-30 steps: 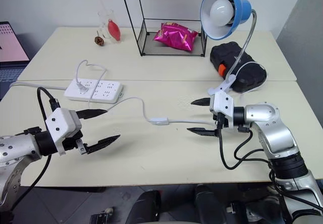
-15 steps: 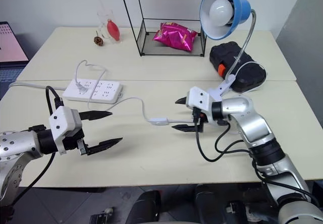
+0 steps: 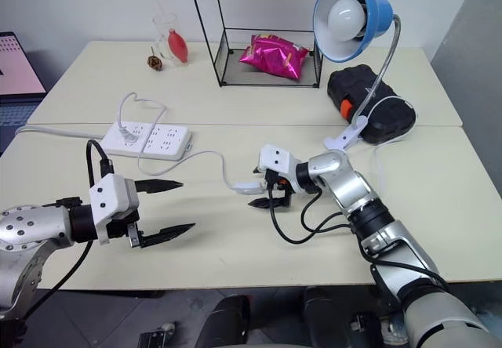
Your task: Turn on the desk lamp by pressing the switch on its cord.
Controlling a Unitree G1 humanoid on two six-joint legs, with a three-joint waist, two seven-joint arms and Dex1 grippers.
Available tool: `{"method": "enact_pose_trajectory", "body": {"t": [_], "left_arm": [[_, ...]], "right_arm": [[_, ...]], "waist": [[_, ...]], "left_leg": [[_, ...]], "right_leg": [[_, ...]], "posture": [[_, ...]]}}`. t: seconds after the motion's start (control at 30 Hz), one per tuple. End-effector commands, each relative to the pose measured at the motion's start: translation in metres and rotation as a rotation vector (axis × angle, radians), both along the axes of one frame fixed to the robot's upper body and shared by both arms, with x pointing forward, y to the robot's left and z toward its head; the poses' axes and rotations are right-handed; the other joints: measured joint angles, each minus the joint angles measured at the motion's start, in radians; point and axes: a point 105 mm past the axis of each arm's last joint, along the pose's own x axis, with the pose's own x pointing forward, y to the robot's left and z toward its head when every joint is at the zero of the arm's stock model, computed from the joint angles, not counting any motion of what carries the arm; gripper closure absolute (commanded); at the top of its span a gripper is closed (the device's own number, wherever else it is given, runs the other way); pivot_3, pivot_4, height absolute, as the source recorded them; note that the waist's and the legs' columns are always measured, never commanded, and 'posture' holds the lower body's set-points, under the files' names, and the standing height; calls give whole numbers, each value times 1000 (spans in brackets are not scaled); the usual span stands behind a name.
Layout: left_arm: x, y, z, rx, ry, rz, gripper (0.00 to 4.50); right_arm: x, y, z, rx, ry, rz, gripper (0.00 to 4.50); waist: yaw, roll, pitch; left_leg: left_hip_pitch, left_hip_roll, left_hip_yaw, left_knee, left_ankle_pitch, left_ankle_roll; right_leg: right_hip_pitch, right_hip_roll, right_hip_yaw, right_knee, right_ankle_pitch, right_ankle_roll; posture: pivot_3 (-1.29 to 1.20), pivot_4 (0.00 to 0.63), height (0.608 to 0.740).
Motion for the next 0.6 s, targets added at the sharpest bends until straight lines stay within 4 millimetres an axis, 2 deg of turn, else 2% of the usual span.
{"method": "enact_pose_trajectory", "body": {"t": [0.03,0.13,0.17,0.2,0.33,0.43,0.6], "left_arm": [[1,-1,6,15,-38,-4,48],[1,-1,6,17,-41,-5,48],[1,-1,6,17,-41,-5,0],[2,-1,6,18,-42,-5,0],[2,0,5,20,-44,-4,0],[2,2,4,22,-45,-3,0],[4,3,3,19,-50,-1,0]], "right_arm": [[4,4,8,26,-11,15,0],[5,5,3,18,3,16,0],[6,5,2,16,4,15,361],[7,5,1,16,8,8,373],[9,4,0,14,11,7,1359],[8,4,0,12,6,14,2313],[7,3,-1,-9,-21,36,3487]], "waist": [[0,0,0],[0,0,0],[0,0,0],[0,0,0],[0,0,0],[0,0,0],[0,0,0]], "left_leg": [[0,0,0,0,0,0],[0,0,0,0,0,0],[0,0,0,0,0,0],[0,0,0,0,0,0],[0,0,0,0,0,0],[0,0,0,0,0,0],[0,0,0,0,0,0]], "right_leg": [[0,0,0,0,0,0],[0,0,0,0,0,0],[0,0,0,0,0,0],[0,0,0,0,0,0],[0,0,0,0,0,0],[0,0,0,0,0,0],[0,0,0,0,0,0]], "posture": [[0,150,740],[0,150,740],[0,150,740],[0,150,740],[0,150,740],[0,150,740],[0,150,740]]}}
